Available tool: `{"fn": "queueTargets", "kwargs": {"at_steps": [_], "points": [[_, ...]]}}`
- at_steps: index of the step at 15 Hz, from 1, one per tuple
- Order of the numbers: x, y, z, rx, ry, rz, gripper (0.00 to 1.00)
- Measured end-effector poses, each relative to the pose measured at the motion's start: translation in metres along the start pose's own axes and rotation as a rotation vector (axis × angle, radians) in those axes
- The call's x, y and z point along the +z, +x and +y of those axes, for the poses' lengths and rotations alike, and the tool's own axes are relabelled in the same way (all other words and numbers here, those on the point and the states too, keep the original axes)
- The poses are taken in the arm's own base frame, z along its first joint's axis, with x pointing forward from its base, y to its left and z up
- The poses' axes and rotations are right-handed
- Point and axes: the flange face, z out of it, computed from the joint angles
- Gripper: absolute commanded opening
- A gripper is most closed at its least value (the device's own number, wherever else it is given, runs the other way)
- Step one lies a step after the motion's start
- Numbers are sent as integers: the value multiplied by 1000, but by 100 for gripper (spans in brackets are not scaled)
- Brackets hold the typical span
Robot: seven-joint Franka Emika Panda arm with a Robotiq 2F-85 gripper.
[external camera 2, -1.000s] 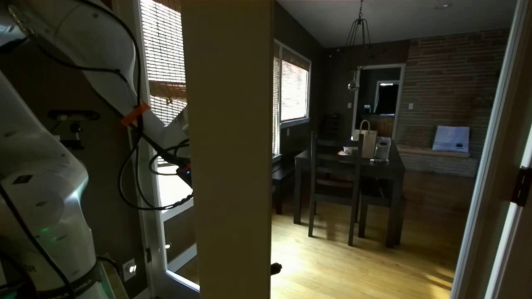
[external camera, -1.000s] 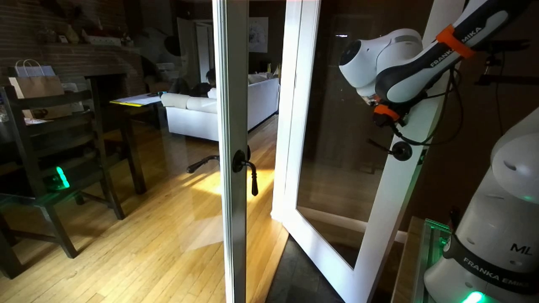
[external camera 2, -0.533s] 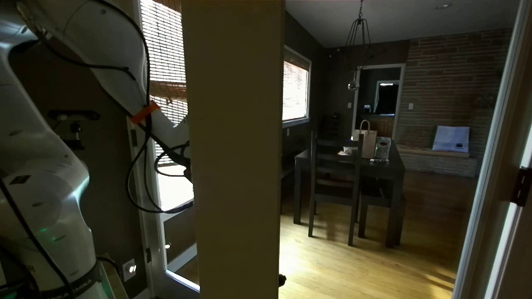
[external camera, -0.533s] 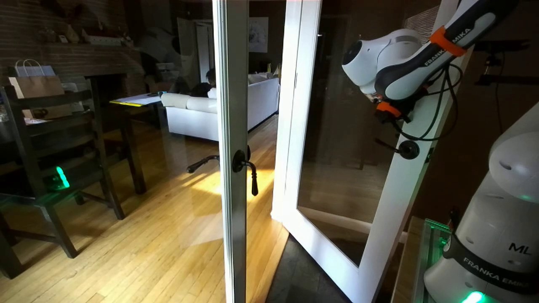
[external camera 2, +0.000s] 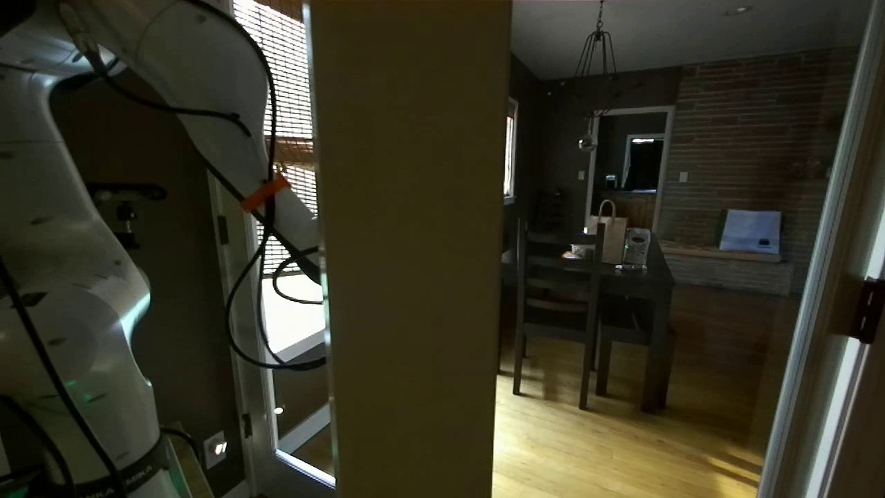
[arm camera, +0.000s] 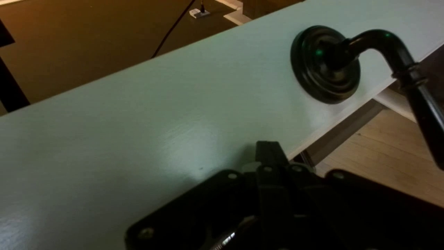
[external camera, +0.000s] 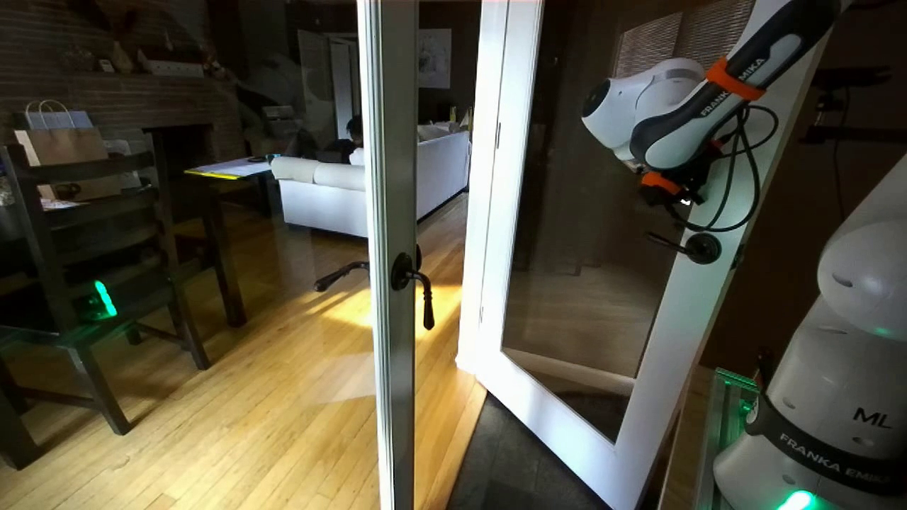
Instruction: Open the right door
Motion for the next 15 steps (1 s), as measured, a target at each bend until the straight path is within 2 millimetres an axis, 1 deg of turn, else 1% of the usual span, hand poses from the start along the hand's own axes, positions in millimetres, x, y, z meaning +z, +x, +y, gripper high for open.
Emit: {"fn": "queueTargets", "kwargs": {"at_steps": [4, 8, 12, 15], "points": [[15, 18, -2, -7, -39, -6, 0], [24, 34, -5, -4, -66, -13, 0], [30, 43, -10, -7, -85, -18, 0], [36, 47, -12, -9, -96, -25, 0]]}}
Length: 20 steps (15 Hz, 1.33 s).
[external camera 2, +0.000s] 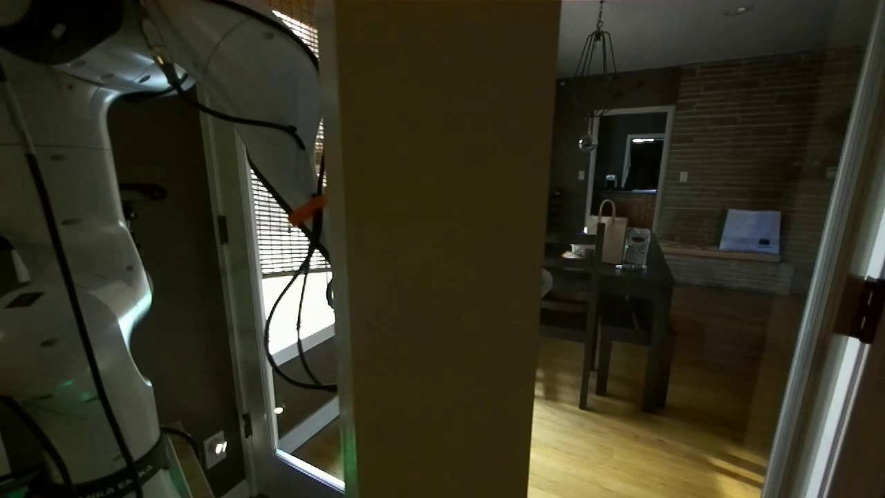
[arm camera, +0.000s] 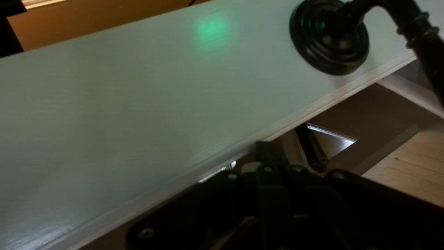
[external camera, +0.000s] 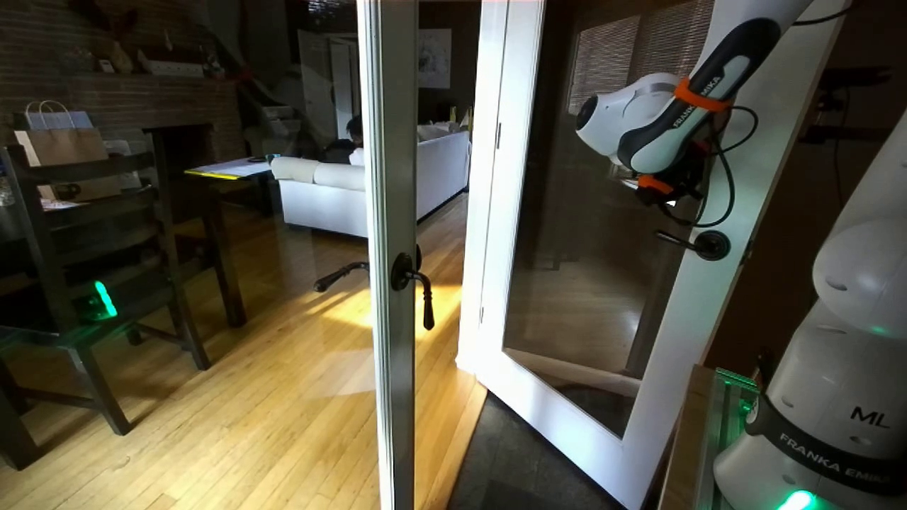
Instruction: Open the right door
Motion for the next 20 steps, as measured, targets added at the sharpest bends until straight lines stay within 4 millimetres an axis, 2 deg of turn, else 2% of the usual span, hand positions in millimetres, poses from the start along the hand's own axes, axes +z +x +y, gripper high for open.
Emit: {"fn": "queueTargets", "kwargs": {"at_steps": [3, 5, 8, 11, 12, 14, 20], "points": [[0, 2, -4, -12, 8, 7, 0], [-8, 3, -10, -38, 42, 30, 0], [-34, 5, -21, -83, 101, 85, 0], [-69, -2, -31, -170, 201, 104, 0], [-81, -9, -34, -207, 232, 97, 26], [-101, -26, -39, -284, 292, 87, 32], [-147, -87, -48, -515, 470, 71, 74]]}}
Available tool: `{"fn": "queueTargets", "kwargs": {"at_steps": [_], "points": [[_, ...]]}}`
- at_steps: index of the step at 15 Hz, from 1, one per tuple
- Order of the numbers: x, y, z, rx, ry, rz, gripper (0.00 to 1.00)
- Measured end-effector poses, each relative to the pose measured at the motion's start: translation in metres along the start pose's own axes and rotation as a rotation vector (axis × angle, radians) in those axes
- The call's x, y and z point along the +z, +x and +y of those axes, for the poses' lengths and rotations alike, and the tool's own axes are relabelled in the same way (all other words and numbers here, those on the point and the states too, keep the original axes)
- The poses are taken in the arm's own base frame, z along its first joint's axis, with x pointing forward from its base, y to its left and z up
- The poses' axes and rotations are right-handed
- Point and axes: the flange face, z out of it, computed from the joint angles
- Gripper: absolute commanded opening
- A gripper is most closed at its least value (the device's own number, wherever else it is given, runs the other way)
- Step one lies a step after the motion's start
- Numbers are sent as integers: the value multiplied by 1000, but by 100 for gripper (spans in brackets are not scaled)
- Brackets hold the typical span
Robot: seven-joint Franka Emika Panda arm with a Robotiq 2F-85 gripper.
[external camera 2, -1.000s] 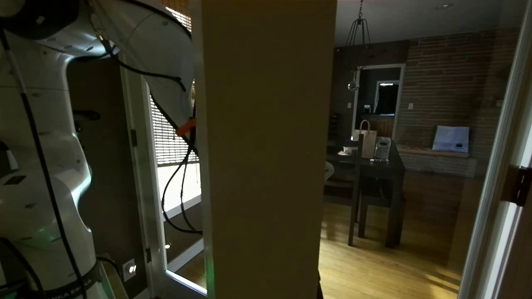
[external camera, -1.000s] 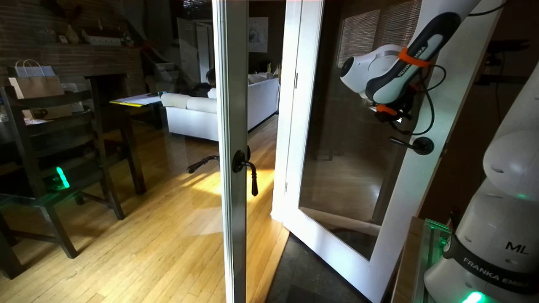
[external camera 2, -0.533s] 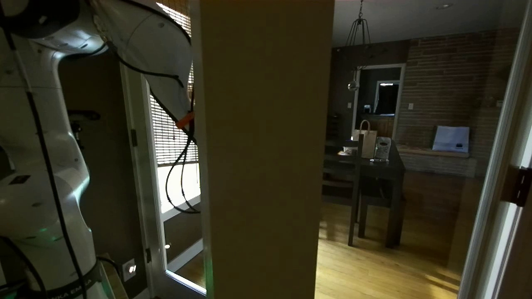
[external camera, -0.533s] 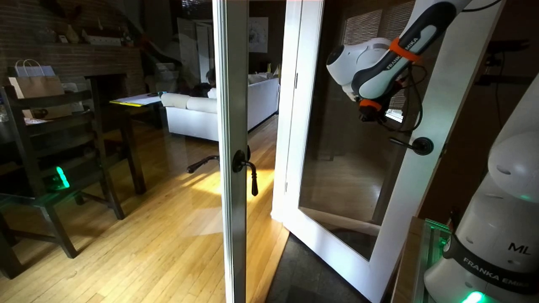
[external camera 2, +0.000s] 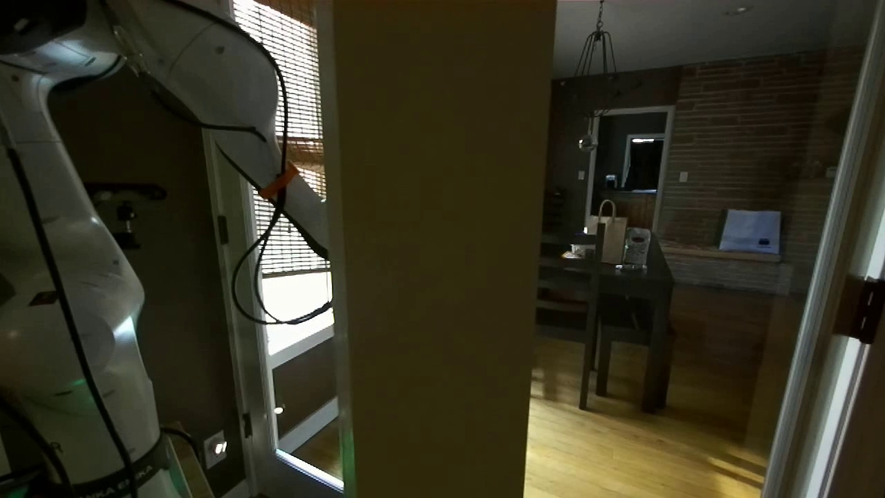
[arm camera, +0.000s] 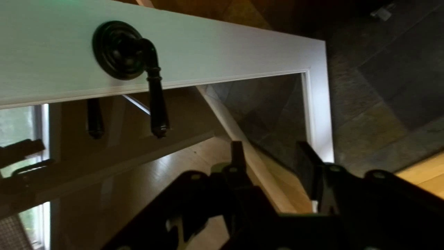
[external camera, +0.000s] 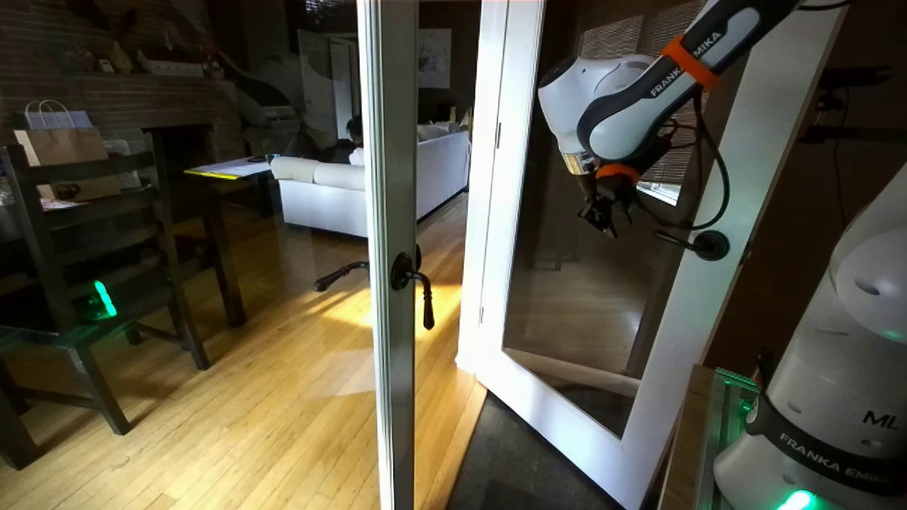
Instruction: Open the right door
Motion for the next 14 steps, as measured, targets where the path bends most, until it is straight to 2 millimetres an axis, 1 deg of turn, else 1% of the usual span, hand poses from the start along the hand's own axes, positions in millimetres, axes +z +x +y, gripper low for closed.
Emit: {"fn": "queueTargets", "kwargs": {"at_steps": [2, 3, 4, 8, 11, 14], "points": [[-8, -12, -13, -73, 63, 6, 87], [-11, -17, -19, -111, 93, 8, 95], [-14, -23, -24, -150, 124, 11, 99], [-25, -42, -41, -313, 240, 23, 100], [-33, -53, -47, -439, 324, 36, 100], [-35, -54, -47, -489, 351, 46, 100]]}}
